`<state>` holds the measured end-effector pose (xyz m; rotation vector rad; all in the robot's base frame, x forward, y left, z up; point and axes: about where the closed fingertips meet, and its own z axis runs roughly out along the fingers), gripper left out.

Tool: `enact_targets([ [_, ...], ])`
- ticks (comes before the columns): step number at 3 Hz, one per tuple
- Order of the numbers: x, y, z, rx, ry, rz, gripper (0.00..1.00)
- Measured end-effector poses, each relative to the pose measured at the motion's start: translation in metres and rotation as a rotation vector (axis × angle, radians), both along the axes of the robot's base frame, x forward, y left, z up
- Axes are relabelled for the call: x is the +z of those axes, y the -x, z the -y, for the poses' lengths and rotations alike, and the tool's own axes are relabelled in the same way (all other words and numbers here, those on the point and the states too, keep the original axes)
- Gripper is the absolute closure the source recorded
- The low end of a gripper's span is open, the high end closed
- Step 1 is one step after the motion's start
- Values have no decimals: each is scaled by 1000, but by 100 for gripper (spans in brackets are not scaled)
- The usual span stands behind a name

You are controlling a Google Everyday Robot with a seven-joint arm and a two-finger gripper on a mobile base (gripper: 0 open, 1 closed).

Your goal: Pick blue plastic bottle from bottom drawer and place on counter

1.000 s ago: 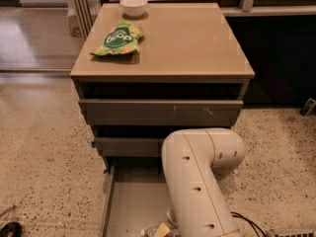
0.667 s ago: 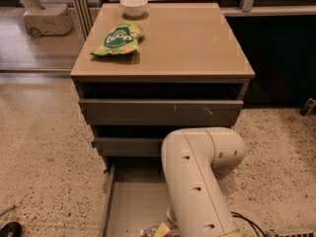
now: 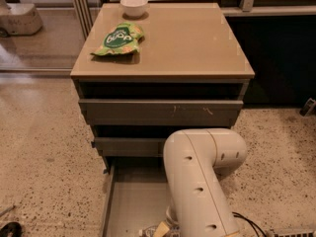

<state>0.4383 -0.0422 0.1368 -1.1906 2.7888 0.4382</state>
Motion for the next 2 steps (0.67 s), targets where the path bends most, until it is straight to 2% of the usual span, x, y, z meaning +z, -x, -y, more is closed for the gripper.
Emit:
enact_targets([
  [2, 2, 0, 0, 0, 0, 0, 100],
])
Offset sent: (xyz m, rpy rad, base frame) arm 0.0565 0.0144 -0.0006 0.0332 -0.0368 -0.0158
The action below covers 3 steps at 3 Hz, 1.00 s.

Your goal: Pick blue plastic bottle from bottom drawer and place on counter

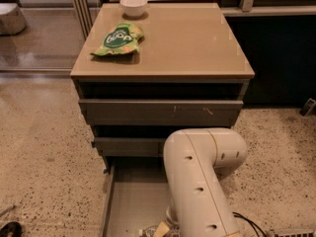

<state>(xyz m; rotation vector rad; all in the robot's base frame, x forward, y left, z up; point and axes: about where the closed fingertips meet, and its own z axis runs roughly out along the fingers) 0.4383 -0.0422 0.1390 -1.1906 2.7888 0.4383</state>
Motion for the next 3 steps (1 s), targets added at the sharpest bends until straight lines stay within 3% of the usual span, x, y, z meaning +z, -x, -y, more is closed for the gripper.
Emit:
enact_targets([
  [1, 5, -27, -5, -7, -20, 1, 100],
  [2, 10, -51, -8, -10, -19, -4, 82],
  [3, 10, -51, -8, -10, -19, -3, 59],
])
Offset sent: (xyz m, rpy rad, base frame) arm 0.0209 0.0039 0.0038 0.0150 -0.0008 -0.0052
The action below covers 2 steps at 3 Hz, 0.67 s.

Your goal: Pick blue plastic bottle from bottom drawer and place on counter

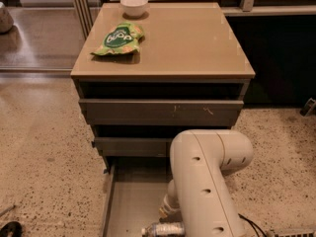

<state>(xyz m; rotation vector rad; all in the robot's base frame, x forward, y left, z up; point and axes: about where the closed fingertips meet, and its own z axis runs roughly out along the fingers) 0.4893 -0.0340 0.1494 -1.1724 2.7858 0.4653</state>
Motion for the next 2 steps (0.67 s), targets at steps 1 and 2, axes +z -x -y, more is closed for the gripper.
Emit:
enact_targets([
  [1, 0, 0, 0, 0, 0, 0, 35],
  [2, 0, 0, 0, 0, 0, 0, 12],
])
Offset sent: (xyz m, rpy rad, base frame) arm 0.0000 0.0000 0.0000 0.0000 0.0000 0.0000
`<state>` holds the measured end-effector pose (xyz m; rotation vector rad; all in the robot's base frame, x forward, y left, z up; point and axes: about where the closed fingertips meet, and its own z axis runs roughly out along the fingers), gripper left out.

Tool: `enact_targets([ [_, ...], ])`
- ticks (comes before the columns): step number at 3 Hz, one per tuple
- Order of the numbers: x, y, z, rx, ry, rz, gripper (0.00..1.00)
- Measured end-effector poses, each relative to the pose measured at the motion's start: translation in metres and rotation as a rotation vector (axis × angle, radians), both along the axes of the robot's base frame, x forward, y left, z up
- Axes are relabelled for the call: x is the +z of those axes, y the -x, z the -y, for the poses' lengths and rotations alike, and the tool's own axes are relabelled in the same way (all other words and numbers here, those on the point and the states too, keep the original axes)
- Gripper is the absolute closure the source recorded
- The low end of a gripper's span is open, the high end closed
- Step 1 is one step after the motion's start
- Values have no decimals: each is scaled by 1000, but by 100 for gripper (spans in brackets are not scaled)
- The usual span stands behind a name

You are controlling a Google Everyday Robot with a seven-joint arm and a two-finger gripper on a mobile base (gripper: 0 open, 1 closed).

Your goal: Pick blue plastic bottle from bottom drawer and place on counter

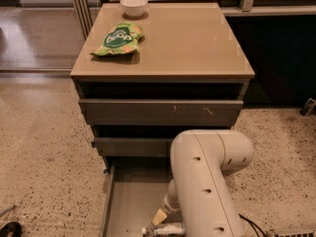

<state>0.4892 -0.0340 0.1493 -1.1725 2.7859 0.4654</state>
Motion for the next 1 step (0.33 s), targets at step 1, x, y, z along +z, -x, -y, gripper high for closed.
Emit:
enact_targets([
  [1, 0, 0, 0, 0, 0, 0, 0],
])
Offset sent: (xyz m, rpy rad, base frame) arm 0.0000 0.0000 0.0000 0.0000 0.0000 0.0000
